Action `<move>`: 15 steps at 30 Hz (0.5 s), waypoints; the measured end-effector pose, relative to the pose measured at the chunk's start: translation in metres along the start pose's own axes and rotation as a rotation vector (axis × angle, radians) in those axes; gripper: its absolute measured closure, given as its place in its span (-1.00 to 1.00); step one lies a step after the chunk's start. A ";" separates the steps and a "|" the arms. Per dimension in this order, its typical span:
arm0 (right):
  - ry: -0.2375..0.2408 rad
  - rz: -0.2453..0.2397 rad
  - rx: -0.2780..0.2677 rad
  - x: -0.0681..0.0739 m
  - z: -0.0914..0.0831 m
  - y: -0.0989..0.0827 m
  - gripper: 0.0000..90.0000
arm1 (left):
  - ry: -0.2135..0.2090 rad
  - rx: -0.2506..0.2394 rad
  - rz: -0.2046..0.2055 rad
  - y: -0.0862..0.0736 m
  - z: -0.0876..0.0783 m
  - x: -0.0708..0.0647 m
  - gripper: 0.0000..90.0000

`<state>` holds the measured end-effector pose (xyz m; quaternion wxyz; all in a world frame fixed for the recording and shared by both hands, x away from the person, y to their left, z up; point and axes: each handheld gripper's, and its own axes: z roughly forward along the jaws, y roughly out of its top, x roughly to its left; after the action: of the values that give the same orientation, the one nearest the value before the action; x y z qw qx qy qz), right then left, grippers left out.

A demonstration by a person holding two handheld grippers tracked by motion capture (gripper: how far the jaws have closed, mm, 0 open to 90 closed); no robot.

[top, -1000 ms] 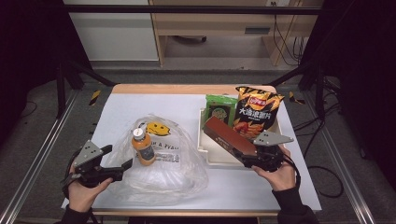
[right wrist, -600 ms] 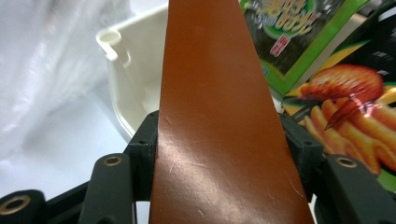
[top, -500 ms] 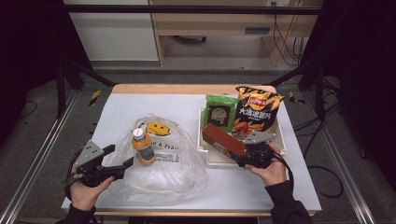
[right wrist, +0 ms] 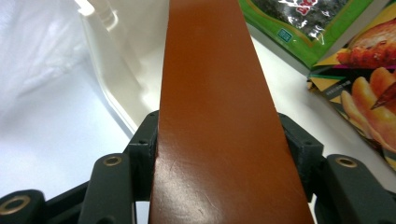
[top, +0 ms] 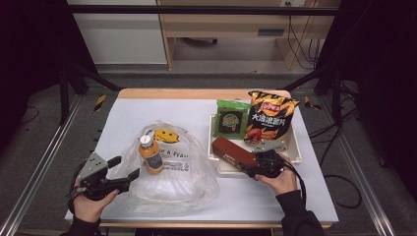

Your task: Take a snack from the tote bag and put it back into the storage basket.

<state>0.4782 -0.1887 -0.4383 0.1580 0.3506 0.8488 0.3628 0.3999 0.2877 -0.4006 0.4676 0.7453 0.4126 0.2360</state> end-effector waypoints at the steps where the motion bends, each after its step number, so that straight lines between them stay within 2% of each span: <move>1: -0.002 -0.002 0.000 0.000 0.000 0.000 -0.04 | 0.001 0.000 0.000 0.000 0.000 0.000 -0.59; 7: 0.005 0.007 -0.007 -0.003 0.004 0.000 -0.07 | 0.006 0.005 -0.006 -0.003 0.001 0.001 -0.60; 11: -0.021 -0.008 0.025 -0.003 0.009 0.001 -0.17 | 0.005 0.019 -0.006 -0.006 0.004 0.001 -0.60; 15: -0.034 -0.004 0.007 -0.001 0.006 0.002 -0.20 | 0.002 0.029 -0.009 -0.007 0.006 0.001 -0.60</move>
<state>0.4828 -0.1853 -0.4413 0.1719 0.3555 0.8481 0.3533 0.4020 0.2870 -0.4100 0.4574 0.7498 0.4200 0.2286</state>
